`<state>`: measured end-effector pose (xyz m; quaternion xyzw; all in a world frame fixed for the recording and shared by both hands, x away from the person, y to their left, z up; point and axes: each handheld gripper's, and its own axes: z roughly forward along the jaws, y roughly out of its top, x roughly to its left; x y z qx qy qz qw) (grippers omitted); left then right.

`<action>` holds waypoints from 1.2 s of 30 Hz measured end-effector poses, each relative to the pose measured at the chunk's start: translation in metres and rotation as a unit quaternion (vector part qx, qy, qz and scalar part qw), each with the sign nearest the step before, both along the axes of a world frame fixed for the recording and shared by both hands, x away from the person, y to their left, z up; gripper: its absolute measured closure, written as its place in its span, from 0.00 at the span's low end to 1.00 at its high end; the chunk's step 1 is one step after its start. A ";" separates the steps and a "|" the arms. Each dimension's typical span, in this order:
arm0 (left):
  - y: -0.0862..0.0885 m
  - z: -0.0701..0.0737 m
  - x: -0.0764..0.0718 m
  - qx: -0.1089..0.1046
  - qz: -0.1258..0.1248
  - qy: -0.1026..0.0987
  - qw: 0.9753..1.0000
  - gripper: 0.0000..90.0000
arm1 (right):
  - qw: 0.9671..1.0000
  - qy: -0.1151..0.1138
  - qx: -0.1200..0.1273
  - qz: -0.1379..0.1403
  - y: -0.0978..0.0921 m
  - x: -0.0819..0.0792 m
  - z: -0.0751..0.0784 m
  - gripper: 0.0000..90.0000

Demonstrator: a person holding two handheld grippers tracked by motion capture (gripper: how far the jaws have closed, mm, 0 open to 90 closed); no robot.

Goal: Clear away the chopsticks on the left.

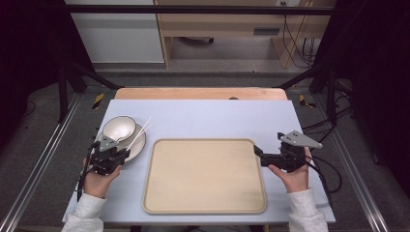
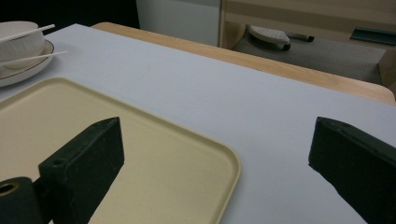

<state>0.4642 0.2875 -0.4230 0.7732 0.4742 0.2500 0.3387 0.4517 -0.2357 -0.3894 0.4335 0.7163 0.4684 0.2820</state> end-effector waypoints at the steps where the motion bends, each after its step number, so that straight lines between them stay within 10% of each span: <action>1: -0.002 0.001 -0.002 -0.002 0.001 -0.004 1.000 0.94 | 1.000 0.000 0.000 0.000 0.000 0.000 0.000 0.04; 12: -0.025 0.012 -0.022 -0.023 0.021 -0.037 0.999 0.94 | 1.000 -0.002 0.002 -0.001 -0.001 -0.001 0.001 0.04; 36: -0.070 0.007 -0.053 -0.075 0.067 -0.044 0.994 0.94 | 1.000 -0.008 0.017 0.001 -0.003 -0.006 0.005 0.03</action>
